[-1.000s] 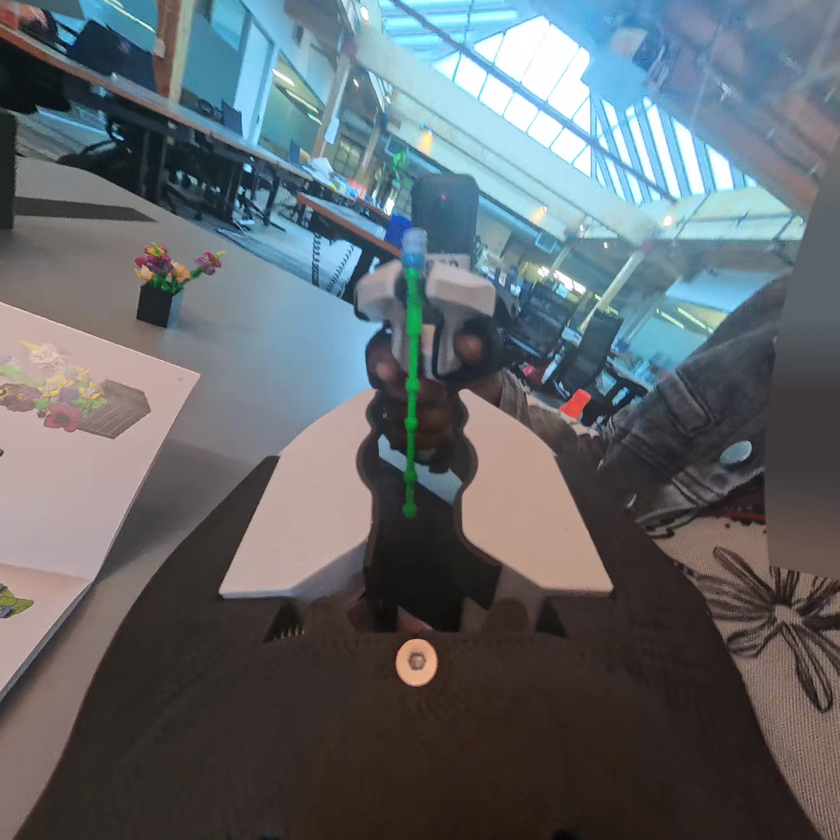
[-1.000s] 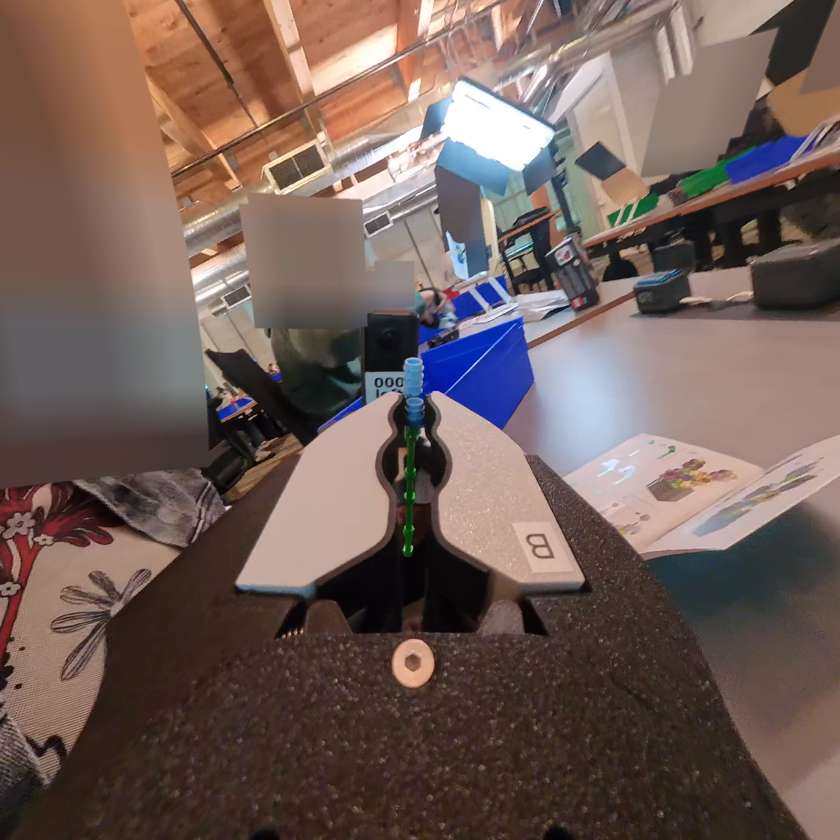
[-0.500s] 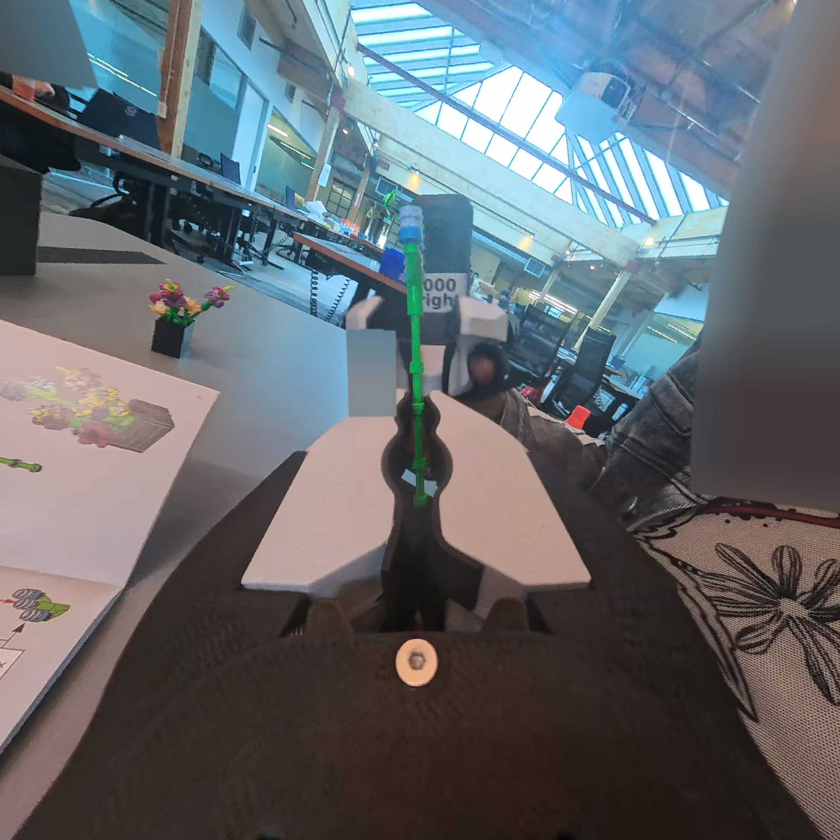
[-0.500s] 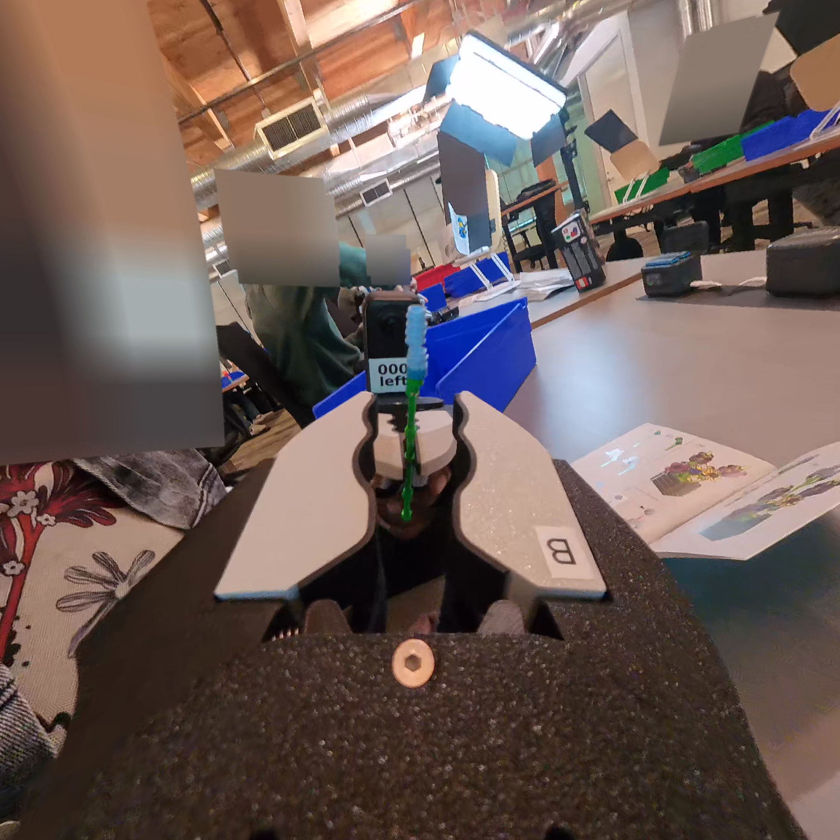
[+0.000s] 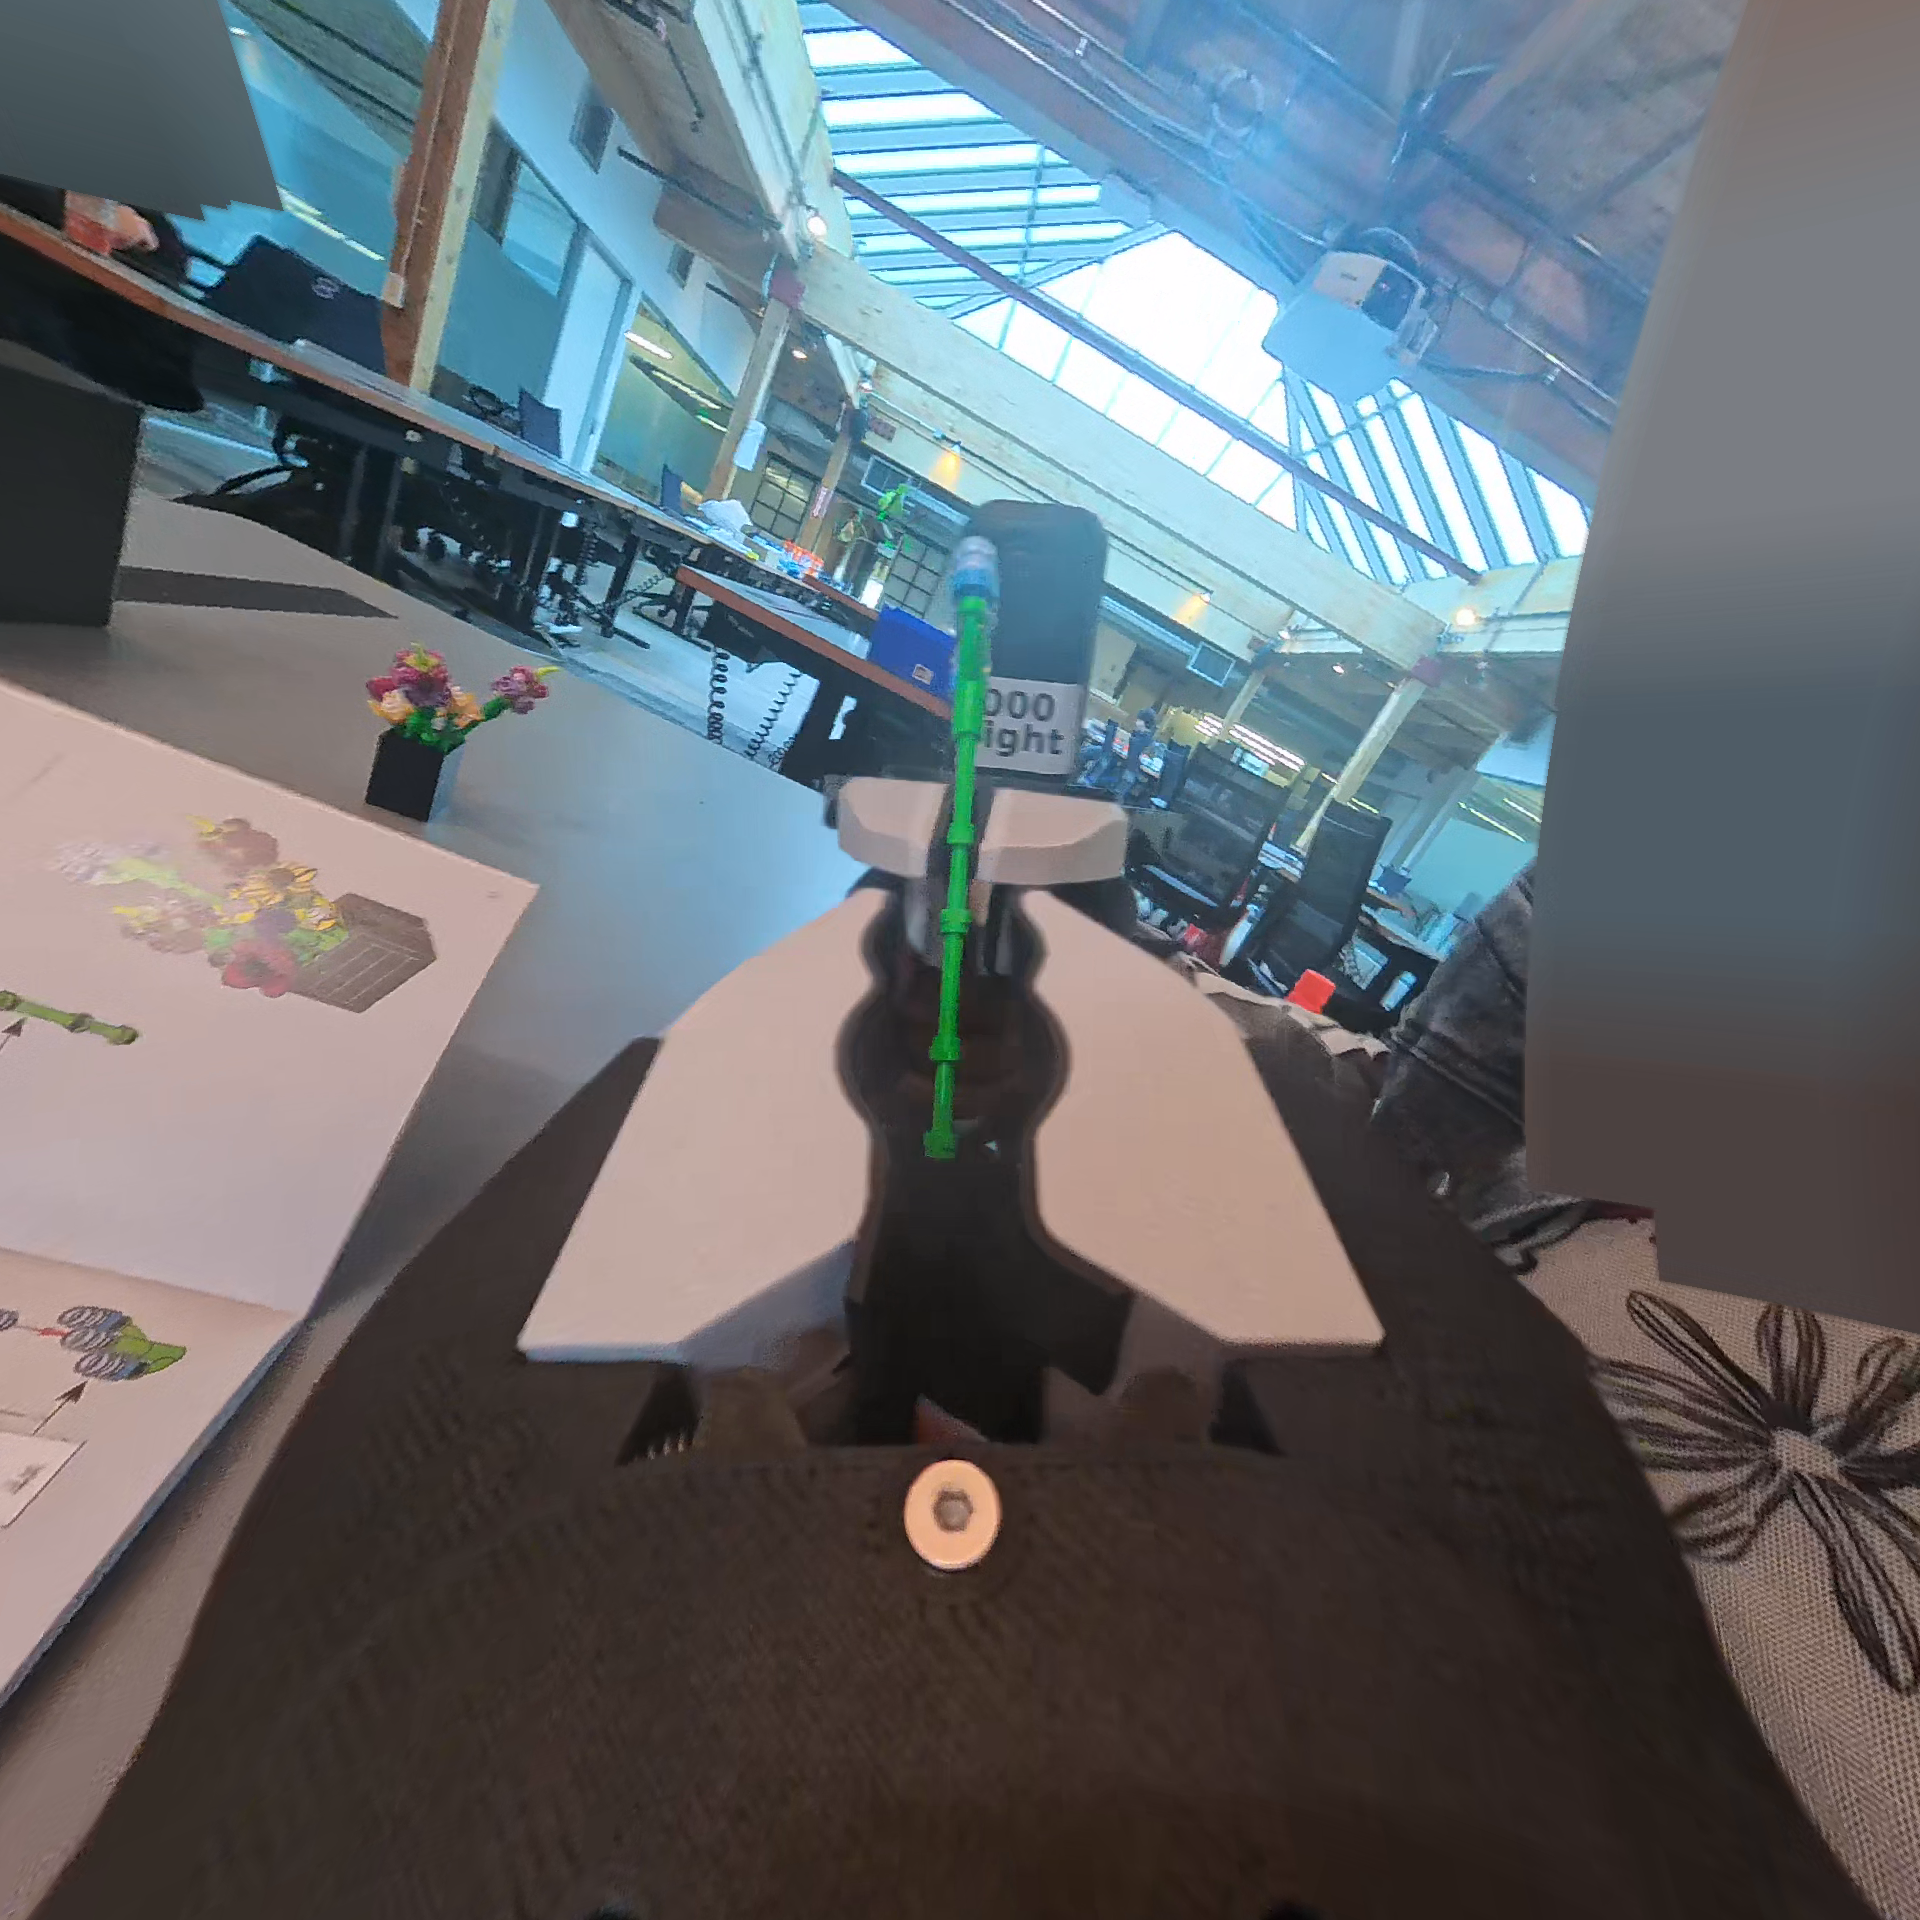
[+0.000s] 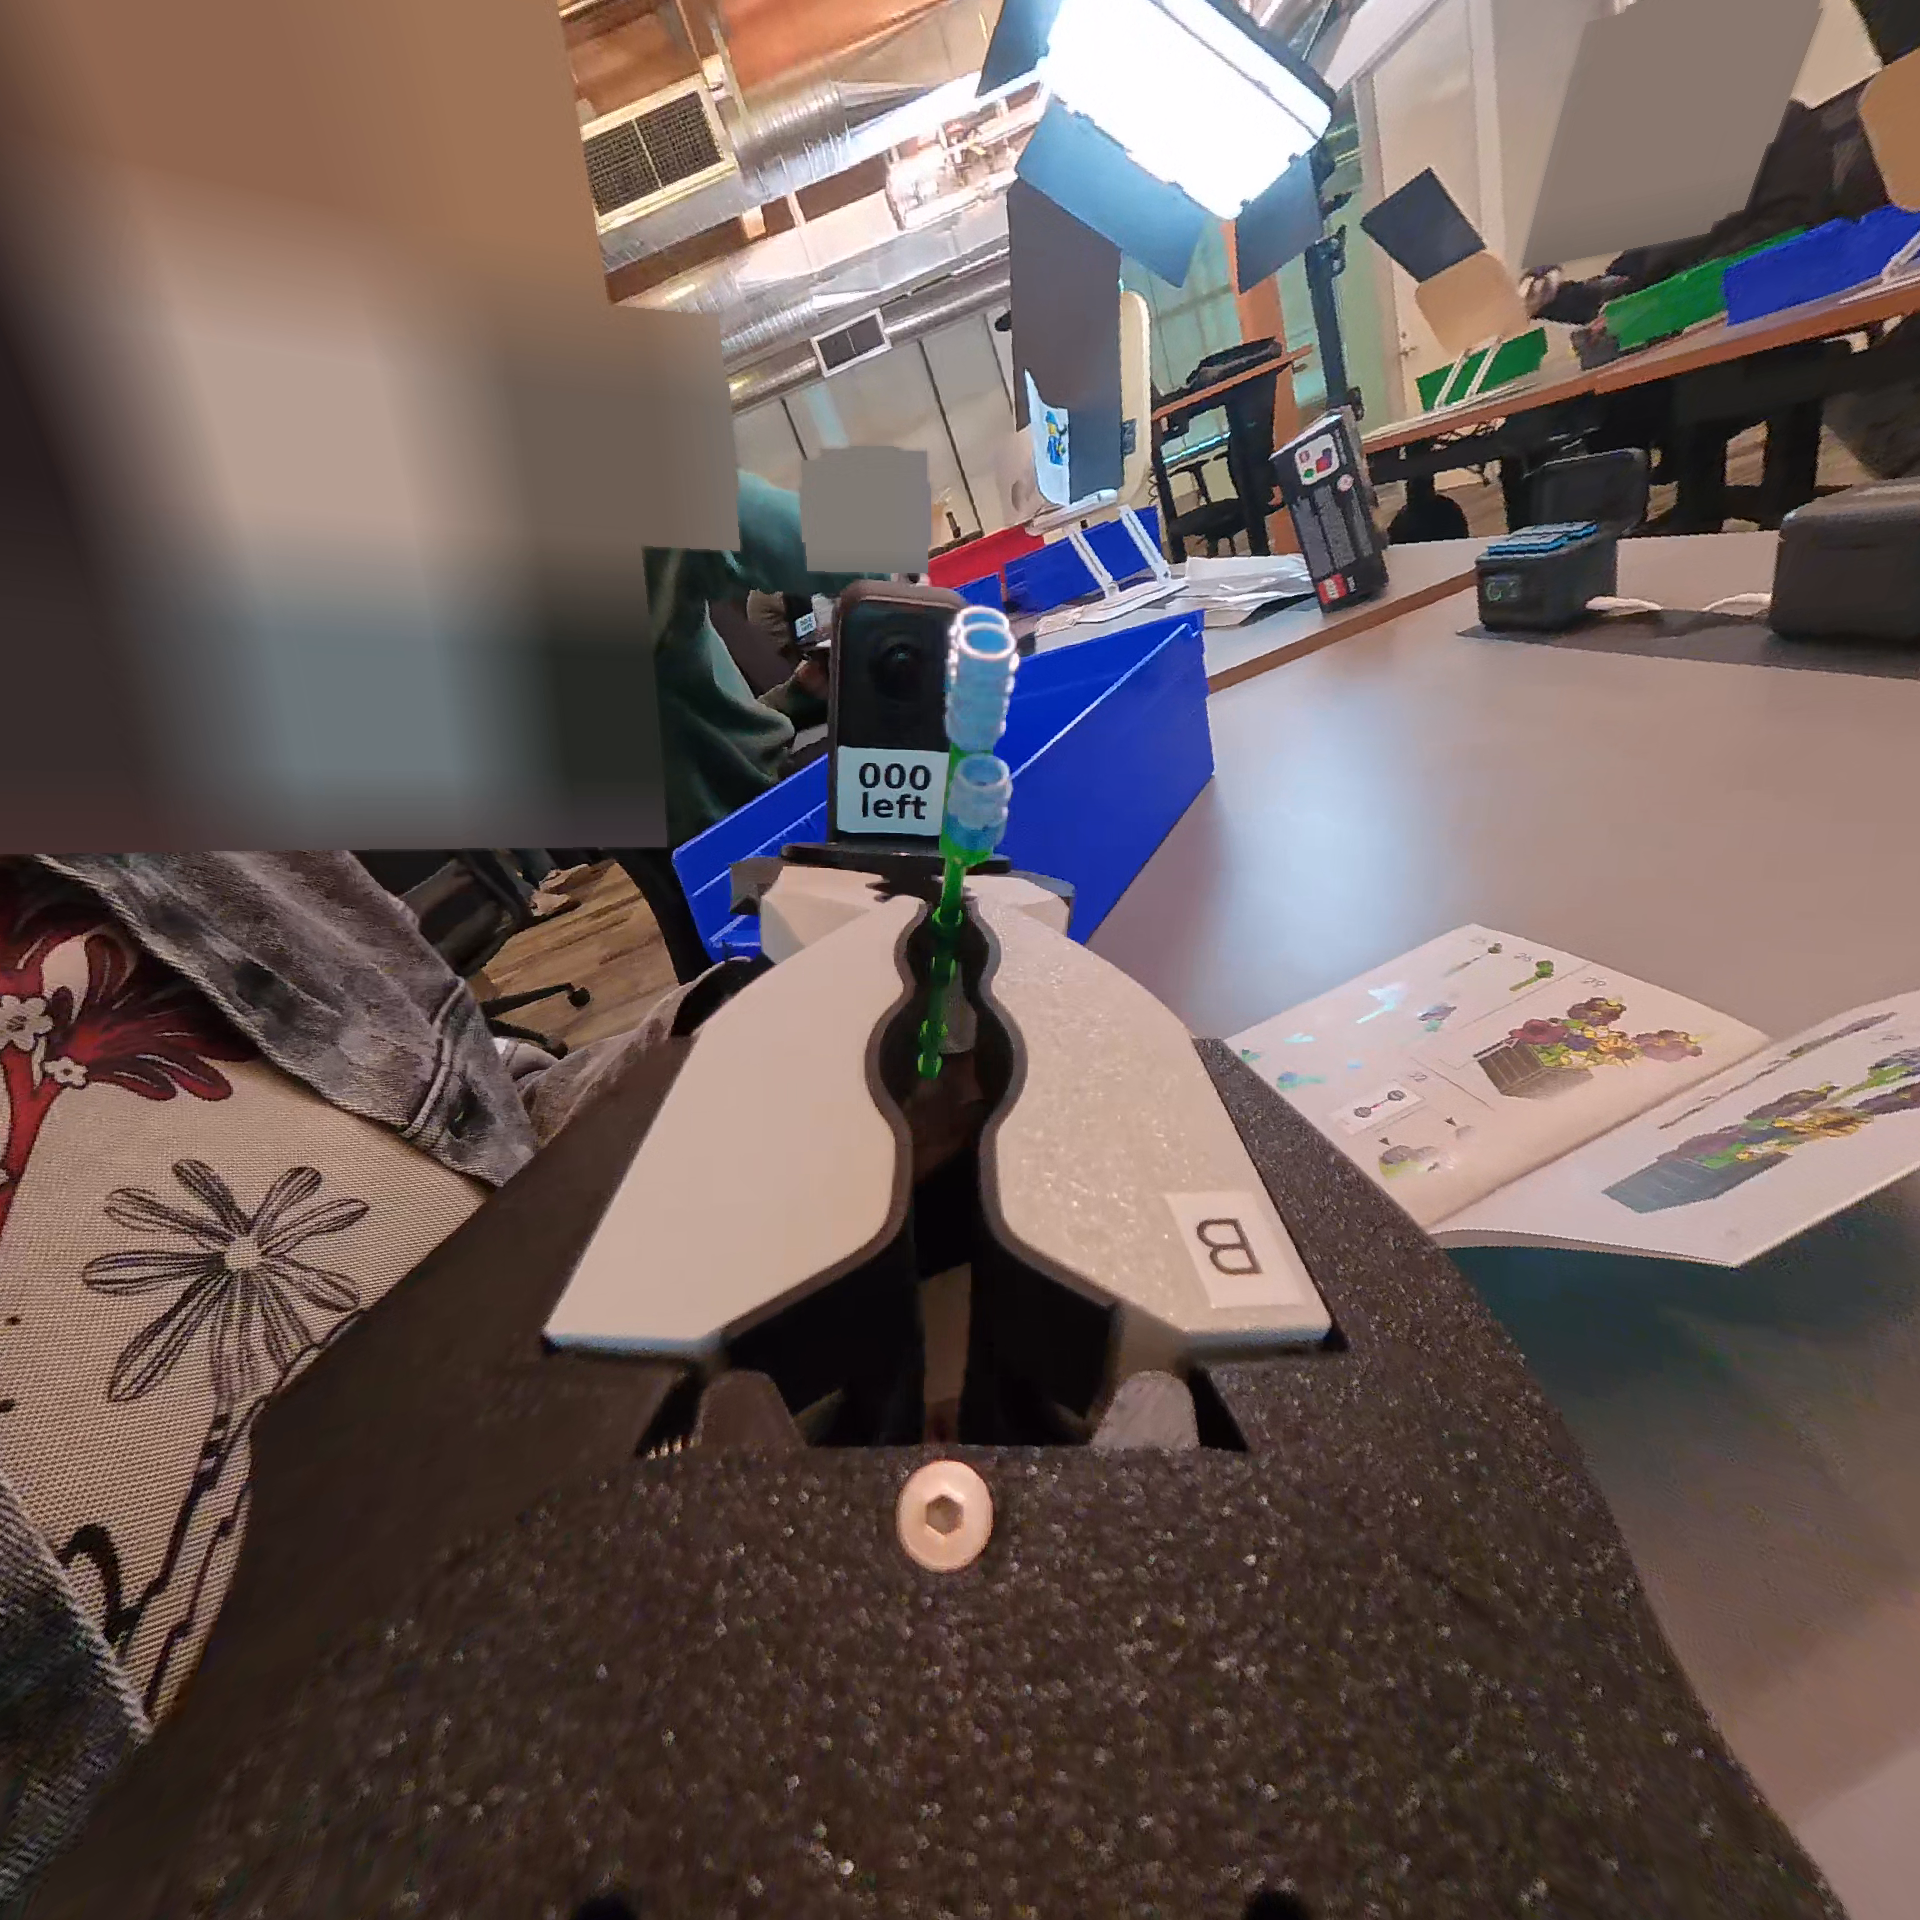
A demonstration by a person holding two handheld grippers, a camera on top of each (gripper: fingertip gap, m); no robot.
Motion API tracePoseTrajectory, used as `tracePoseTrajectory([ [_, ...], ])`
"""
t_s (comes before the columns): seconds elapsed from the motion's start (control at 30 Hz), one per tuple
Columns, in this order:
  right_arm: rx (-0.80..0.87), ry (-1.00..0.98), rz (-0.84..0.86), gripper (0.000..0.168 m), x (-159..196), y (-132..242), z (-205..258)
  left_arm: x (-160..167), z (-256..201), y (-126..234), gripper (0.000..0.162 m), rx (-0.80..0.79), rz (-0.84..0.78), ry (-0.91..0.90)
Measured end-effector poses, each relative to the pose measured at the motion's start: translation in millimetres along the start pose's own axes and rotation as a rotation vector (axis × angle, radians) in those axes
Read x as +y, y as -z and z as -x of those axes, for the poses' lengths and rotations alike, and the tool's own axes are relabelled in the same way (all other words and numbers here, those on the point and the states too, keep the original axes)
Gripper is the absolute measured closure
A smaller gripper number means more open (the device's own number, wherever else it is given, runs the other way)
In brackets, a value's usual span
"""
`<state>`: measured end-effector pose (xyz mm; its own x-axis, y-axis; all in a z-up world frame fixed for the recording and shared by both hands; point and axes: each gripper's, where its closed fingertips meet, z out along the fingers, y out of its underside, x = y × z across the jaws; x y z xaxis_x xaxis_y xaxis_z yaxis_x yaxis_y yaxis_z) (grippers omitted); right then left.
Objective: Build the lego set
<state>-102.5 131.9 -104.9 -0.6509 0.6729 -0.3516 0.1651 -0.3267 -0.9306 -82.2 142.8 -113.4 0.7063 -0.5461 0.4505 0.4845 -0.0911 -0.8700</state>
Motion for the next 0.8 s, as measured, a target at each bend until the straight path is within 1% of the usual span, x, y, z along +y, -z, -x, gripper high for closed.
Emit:
tracePoseTrajectory([
  [0.1,0.058,0.024,0.005,0.163,-6,6,-11,-4,10,2,0.11,-0.065,-0.03,0.03],
  [0.2,0.165,0.065,-0.003,0.164,-21,19,-30,-6,17,5,0.089,-0.131,-0.048,0.022],
  [0.3,0.271,0.122,0.006,0.163,-36,32,-48,-4,18,4,0.083,-0.143,-0.039,0.011],
  [0.43,0.348,0.17,-0.01,0.163,-60,51,-62,-4,15,3,0.082,-0.131,-0.031,-0.006],
  [0.5,0.404,0.199,-0.018,0.163,-73,66,-70,-3,13,3,0.082,-0.118,-0.031,-0.001],
  [0.67,0.637,0.253,-0.078,0.163,-115,135,-112,-3,13,3,0.083,-0.108,-0.033,0.021],
  [0.8,0.8,0.248,-0.097,0.163,-126,187,-155,-3,12,3,0.083,-0.111,-0.028,0.006],
])
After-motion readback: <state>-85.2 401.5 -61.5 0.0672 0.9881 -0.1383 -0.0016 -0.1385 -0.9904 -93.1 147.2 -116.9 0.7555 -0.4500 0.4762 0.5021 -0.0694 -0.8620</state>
